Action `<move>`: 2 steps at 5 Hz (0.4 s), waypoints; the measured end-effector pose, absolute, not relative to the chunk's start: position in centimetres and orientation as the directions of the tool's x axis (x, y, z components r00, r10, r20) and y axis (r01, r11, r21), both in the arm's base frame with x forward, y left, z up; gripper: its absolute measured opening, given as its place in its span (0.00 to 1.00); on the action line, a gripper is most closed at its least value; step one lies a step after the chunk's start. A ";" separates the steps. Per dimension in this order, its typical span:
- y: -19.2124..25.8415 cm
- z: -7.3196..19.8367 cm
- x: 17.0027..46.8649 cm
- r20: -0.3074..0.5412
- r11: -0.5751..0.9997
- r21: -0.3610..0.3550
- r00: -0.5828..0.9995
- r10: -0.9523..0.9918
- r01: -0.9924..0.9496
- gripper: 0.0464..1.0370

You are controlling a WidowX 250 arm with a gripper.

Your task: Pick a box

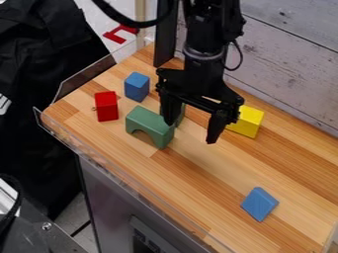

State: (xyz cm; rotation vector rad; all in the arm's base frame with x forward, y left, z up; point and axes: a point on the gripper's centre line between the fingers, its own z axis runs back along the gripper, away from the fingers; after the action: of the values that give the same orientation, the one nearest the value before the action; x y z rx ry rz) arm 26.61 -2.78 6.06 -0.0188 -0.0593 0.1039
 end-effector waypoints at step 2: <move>-2.9 5.2 26.2 0.018 0.998 -0.024 0.998 0.066 -0.066 0.96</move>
State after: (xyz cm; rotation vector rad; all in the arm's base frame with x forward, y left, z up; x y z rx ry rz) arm 26.20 -2.91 5.18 -0.0233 -0.0187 0.0663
